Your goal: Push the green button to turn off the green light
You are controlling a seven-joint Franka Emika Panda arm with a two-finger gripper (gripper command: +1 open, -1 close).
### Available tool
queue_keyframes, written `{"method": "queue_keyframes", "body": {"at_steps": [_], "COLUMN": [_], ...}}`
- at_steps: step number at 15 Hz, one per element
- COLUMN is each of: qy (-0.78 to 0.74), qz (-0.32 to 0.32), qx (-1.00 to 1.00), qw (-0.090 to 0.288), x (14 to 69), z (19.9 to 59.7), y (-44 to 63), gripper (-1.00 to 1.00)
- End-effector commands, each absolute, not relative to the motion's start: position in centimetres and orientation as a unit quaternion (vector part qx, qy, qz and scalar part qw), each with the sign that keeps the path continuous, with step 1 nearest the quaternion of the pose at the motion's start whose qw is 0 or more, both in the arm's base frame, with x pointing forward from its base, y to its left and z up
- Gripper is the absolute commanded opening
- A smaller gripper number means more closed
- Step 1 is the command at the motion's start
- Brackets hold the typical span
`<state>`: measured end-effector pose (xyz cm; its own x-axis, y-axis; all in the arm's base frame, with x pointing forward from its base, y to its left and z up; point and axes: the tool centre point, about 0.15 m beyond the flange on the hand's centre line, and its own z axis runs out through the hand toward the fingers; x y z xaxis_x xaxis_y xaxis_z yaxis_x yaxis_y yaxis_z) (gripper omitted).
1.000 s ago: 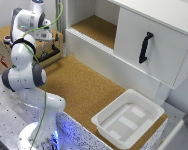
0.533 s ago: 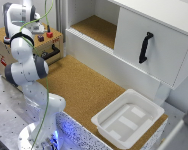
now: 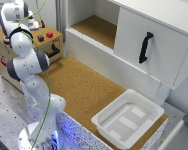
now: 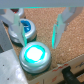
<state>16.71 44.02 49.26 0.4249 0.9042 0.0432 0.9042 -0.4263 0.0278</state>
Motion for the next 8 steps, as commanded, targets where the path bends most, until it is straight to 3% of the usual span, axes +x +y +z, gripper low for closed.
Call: {"method": "queue_keyframes", "body": {"at_steps": [1, 4, 8], "qy": [0.518, 0.513, 0.483], "qz": [-0.021, -0.039, -0.053], "qx": [0.854, 0.856, 0.874], "qw": [0.053, 0.058, 0.031], "x": [17.5, 17.1, 17.6], "z": [47.9, 46.4, 43.9], "y": [46.9, 46.5, 44.9], "gripper": [-1.00, -1.00, -1.00]}}
